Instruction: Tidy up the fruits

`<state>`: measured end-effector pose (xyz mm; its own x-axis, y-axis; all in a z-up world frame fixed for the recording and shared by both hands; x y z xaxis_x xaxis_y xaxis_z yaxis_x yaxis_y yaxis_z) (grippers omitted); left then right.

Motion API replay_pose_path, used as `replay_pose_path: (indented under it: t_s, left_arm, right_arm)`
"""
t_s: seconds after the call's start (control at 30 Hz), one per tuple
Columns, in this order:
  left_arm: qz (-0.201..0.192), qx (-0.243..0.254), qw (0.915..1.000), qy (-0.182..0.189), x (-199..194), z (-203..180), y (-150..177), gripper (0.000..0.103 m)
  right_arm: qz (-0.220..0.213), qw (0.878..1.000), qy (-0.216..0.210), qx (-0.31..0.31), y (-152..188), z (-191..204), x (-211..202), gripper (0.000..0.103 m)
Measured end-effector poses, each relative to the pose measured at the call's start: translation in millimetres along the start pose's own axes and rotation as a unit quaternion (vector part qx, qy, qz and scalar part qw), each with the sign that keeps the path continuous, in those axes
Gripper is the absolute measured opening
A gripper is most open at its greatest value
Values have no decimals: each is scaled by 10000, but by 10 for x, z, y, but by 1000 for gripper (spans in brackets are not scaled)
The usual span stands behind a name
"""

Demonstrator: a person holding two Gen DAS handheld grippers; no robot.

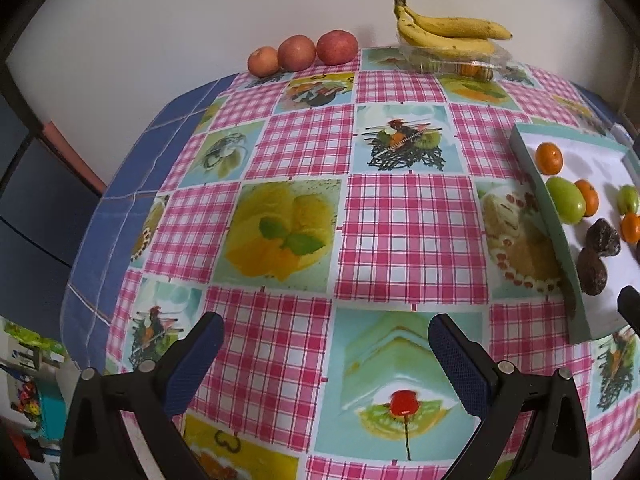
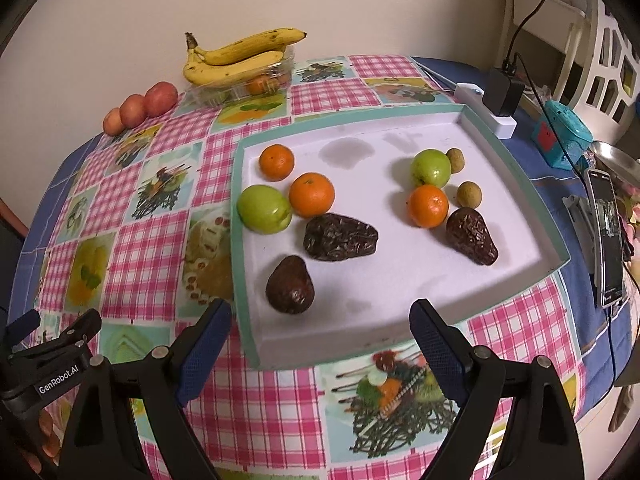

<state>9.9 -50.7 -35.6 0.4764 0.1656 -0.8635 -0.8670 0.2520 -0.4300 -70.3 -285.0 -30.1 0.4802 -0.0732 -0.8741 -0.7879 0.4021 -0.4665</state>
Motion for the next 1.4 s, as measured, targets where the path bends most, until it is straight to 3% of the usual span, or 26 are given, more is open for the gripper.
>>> replay_pose_path:
  t_s: [0.2, 0.87, 1.4]
  left_arm:
    - [-52, -271, 9995, 130, -29, 101, -10, 103]
    - [72, -194, 9996, 186, 24, 124, 16, 103]
    - [158, -234, 9995, 166, 75, 166, 24, 103]
  right_arm:
    - [-79, 9999, 81, 12, 20, 3, -60, 91]
    - [121, 9990, 169, -394, 38, 141, 22, 91]
    - [64, 9994, 112, -311, 17, 132, -12, 91]
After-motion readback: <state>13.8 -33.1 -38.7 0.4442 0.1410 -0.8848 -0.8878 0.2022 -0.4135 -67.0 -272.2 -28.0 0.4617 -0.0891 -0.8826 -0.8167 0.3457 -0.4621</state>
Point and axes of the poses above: each gripper's, at about its wrist camera, not at the fingertips, and x roughly the way its jaws point, z to its left, y to its underside, the point moved 6 cm from there along x, roughly the way its jaws point, and after that the axes turned 4 degrees about -y, right-handed, at the moved point
